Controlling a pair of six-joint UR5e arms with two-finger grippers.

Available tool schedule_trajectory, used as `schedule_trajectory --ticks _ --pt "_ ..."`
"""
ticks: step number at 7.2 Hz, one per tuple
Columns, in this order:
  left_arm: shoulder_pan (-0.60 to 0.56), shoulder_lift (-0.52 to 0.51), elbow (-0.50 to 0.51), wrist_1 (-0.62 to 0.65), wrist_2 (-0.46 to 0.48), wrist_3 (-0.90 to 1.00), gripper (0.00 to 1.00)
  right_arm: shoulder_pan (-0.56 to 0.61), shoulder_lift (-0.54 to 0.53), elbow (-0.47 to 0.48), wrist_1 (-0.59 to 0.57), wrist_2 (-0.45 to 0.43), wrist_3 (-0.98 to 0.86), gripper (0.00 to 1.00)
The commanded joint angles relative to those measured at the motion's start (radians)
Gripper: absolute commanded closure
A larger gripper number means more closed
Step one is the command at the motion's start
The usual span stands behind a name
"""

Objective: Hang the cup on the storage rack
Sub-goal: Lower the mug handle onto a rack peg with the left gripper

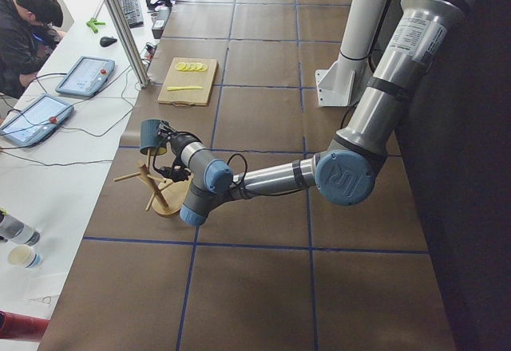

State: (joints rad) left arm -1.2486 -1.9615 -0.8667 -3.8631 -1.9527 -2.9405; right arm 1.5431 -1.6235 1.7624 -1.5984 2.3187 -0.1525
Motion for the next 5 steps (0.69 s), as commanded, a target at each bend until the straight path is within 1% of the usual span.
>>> schedule_trajectory --ticks 1,3,5 --pt "0.000 0.013 0.020 -0.024 0.001 -0.002 0.99 0.002 0.001 0.002 0.000 0.001 0.001 0.00" --pt "0.000 0.019 0.035 -0.036 0.001 -0.002 0.97 0.002 -0.001 0.002 0.000 0.001 0.001 0.00" --pt "0.000 0.021 0.063 -0.036 0.001 -0.008 0.93 0.000 0.001 0.002 0.000 -0.001 0.001 0.00"
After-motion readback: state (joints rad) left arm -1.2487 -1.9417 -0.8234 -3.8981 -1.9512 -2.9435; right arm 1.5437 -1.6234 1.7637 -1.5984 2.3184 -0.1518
